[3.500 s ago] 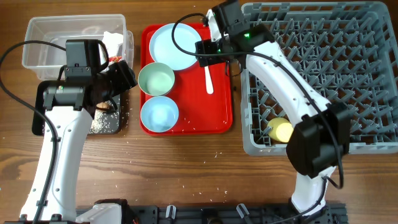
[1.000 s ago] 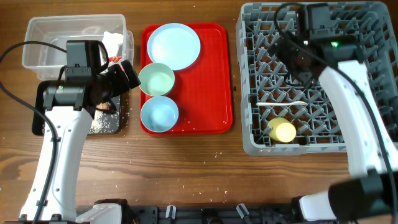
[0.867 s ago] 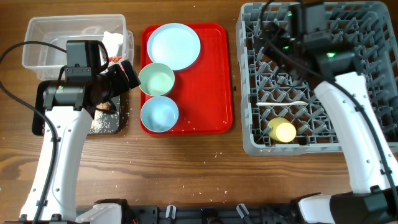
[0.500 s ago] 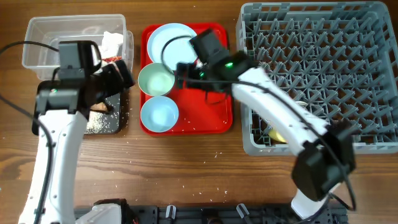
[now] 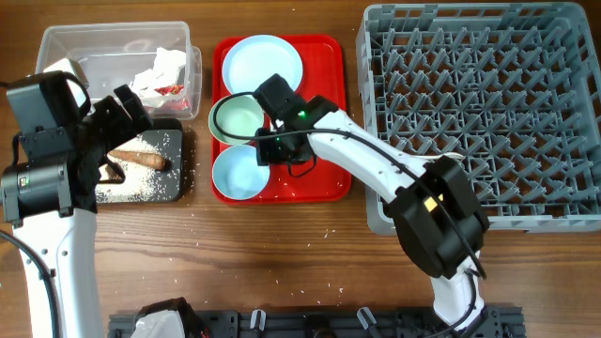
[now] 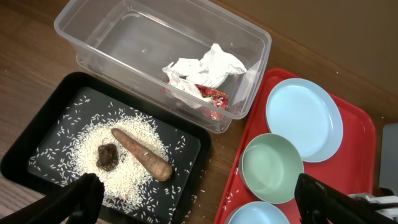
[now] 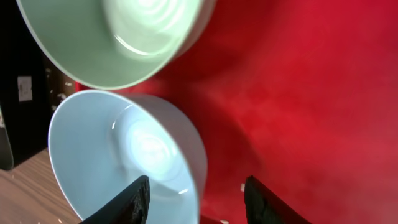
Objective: Sort waste into correct bins and load items into the dishwasher rack
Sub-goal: 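Grasp the blue bowl with right gripper and place it in the rack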
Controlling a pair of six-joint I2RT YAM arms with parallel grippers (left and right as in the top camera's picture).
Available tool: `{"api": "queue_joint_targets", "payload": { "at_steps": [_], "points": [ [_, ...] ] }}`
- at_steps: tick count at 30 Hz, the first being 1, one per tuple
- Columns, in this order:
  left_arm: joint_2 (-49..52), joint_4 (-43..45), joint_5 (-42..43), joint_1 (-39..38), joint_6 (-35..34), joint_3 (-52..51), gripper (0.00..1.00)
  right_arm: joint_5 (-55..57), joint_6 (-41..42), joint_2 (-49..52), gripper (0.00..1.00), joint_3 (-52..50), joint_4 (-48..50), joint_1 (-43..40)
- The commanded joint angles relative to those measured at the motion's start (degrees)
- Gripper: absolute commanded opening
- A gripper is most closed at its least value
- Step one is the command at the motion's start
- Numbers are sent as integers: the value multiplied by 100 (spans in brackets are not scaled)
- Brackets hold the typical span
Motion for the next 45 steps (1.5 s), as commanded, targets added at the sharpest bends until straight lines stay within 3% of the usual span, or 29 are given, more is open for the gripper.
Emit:
{"api": "queue_joint_targets", "payload": {
  "at_steps": [1, 4, 6, 7, 10, 14, 19, 22, 24, 29, 30, 34, 38, 45],
  "points": [
    [2, 7, -55, 26, 94, 81, 100, -140, -208, 195, 46, -4, 28, 90],
    [2, 7, -55, 26, 94, 81, 100, -166, -129, 313, 33, -2, -11, 87],
    [2, 9, -55, 26, 94, 81, 100, -164, -103, 313, 10, 0, -4, 87],
    [2, 7, -55, 26, 94, 81, 100, -162, -85, 313, 5, 0, -2, 83],
    [2, 9, -55, 26, 94, 81, 100, -164, -68, 310, 4, 42, -114, 68],
    [2, 7, -52, 26, 94, 81, 100, -157, -308, 214, 4, 393, -1075, -164],
    [2, 7, -55, 26, 94, 81, 100, 184, -599, -796, 4, 393, -1379, -723],
    [2, 7, -55, 26, 94, 81, 100, 1228, -581, -1871, 4, 393, -1373, -1349],
    [2, 7, -55, 26, 94, 81, 100, 2861, -437, -2496, 4, 393, -1241, -1862],
    [2, 7, -55, 26, 94, 81, 100, 6094, -474, -2557, 4, 385, -273, -2474],
    [2, 7, -55, 26, 94, 81, 100, 6341, -717, -2455, 4, 385, 70, -2518],
    [2, 9, -55, 26, 94, 81, 100, 7615, -3123, -1641, 4, 385, 2142, -2581],
    [2, 9, -55, 26, 94, 81, 100, 8043, -5073, -885, 4, 385, 3300, -2581],
    [2, 9, -55, 26, 94, 81, 100, 8037, -5239, -190, 4, 378, 3099, -2605]
  ]
}}
